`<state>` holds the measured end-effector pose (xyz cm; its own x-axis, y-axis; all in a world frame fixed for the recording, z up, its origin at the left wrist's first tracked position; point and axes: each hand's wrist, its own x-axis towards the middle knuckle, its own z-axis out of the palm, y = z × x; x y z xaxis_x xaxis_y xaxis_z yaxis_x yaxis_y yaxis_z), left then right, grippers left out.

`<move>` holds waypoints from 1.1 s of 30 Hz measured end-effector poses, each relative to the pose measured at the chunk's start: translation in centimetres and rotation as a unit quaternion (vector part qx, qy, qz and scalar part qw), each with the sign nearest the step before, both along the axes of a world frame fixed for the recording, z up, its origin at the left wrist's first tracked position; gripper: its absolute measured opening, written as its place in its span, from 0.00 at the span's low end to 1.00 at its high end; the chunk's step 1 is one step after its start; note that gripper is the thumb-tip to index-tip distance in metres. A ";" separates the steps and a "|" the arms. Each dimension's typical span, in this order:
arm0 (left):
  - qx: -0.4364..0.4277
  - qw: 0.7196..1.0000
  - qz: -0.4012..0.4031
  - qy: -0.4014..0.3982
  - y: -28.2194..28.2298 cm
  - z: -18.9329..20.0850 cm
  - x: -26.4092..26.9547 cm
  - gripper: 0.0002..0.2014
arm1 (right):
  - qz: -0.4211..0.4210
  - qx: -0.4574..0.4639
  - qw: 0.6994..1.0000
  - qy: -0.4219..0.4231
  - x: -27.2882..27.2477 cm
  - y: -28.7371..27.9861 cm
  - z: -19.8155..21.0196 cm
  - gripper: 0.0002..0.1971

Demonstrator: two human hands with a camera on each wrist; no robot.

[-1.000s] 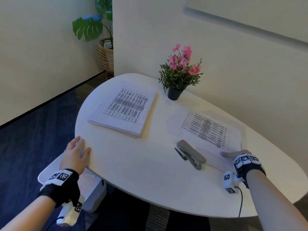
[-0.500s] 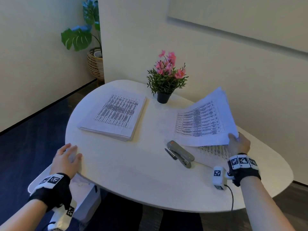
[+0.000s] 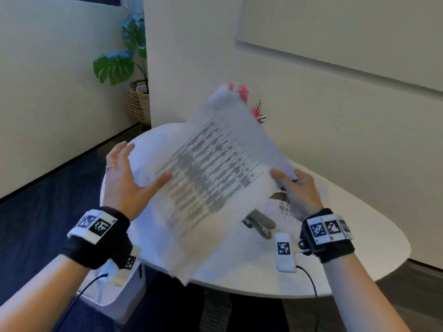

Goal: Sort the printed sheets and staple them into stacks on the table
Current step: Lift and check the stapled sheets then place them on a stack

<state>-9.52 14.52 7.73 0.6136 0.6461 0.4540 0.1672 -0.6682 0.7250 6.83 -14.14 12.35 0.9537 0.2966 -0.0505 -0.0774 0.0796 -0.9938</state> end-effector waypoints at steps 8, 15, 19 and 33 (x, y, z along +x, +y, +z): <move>-0.092 0.983 -0.080 0.136 -4.1 -2.8 -2.6 0.10 | 0.084 -0.167 0.982 -0.032 0.5 1.5 -2.7 0.14; -0.152 0.975 -0.087 0.138 -4.0 -3.9 -2.0 0.05 | 0.205 -0.635 0.732 -0.141 3.5 -0.1 -10.0 0.24; -0.204 0.961 -0.131 0.137 -4.1 -4.4 -0.5 0.12 | 0.197 -0.671 0.698 -0.150 3.9 0.3 -12.1 0.11; -0.295 0.954 -0.039 0.042 -3.9 -5.7 2.6 0.31 | -0.008 -0.209 0.971 0.116 3.2 -5.3 -9.1 0.07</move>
<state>-6.95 10.65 2.06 0.6891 0.7241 -0.0270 0.2079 -0.1618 0.9647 10.02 -19.48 3.21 0.9067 0.1896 -0.3769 -0.3049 -0.3230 -0.8959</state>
